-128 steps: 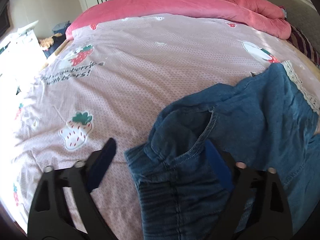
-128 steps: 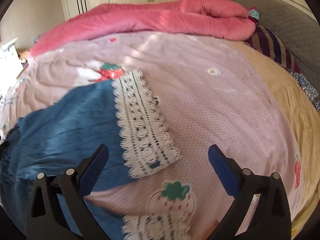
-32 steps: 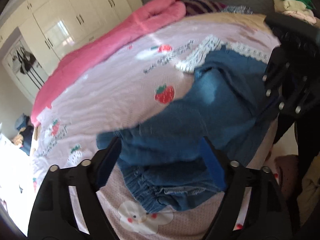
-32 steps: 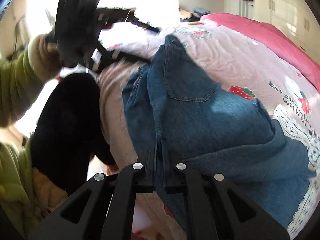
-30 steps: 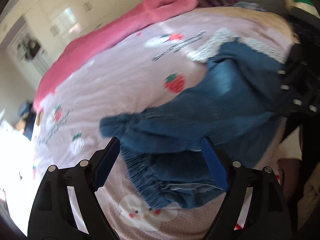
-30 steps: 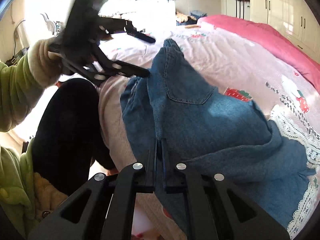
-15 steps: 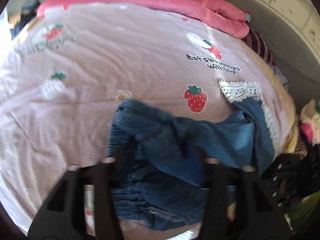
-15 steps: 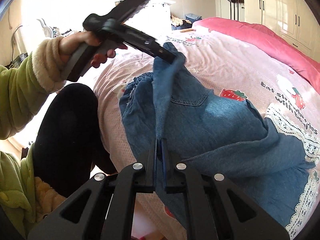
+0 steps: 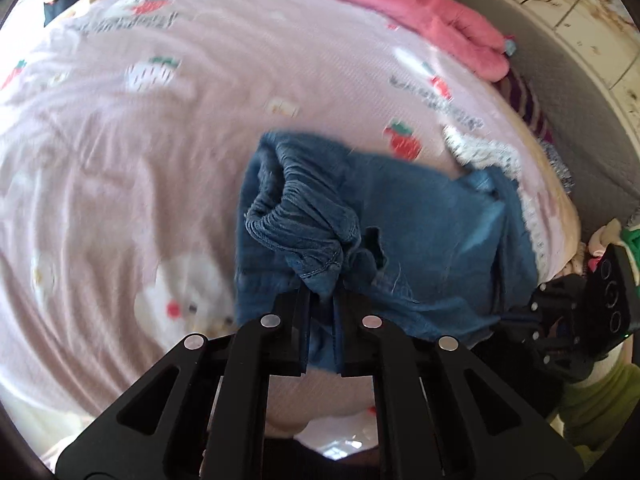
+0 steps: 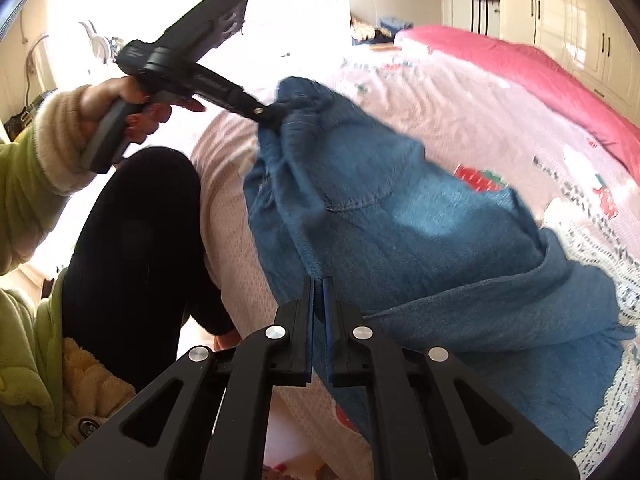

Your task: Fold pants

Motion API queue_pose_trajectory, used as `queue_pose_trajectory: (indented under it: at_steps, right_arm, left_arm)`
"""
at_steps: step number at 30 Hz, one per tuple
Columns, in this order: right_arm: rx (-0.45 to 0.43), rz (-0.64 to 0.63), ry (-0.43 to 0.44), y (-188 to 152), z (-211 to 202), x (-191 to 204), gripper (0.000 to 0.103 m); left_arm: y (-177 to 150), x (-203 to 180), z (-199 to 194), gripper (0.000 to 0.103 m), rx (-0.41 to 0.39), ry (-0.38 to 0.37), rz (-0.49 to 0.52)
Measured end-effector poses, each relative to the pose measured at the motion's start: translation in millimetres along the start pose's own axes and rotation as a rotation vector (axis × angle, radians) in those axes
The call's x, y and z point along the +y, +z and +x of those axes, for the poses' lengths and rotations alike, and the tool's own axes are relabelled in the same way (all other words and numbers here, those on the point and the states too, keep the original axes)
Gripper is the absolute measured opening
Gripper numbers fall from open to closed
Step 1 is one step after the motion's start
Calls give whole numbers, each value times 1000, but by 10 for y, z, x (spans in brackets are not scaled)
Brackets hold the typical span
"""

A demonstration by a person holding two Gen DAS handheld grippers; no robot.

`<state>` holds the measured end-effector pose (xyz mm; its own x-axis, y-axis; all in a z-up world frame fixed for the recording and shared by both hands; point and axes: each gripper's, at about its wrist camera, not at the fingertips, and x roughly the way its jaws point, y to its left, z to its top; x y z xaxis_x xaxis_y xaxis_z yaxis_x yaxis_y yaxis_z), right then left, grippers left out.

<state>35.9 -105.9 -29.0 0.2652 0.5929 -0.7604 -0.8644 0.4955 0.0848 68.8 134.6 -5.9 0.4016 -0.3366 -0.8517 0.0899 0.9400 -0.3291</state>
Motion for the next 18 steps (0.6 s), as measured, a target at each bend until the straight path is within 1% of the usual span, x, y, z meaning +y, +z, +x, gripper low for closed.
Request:
queue_pose_trajectory:
  at_steps: [2, 7, 9, 11, 13, 15, 16, 17, 18]
  right_arm:
    - [33, -4, 3, -17, 64, 26, 4]
    - [94, 14, 14, -97, 178, 31, 6]
    - [100, 32, 21, -105, 190, 18, 6]
    - [89, 28, 26, -98, 145, 32, 6]
    - [82, 31, 44, -99, 129, 37, 7]
    - [127, 47, 41, -131, 208, -1, 7]
    - [141, 62, 46, -143, 240, -24, 7]
    - [147, 86, 60, -153, 250, -61, 7]
    - [144, 102, 72, -155, 239, -80, 7]
  left_arm:
    - [-69, 28, 60, 3, 19, 10, -19]
    - [-221, -11, -54, 3, -20, 31, -14]
    - [-290, -12, -132, 3, -36, 24, -15]
    - [-362, -37, -232, 3, -61, 23, -15]
    - [-428, -65, -287, 3, -80, 55, 2]
    - [-445, -26, -187, 3, -41, 52, -16]
    - [-455, 6, -116, 5, -16, 49, -32]
    - [-457, 25, -62, 10, 2, 57, -43]
    - [-460, 40, -44, 15, 1, 70, -60]
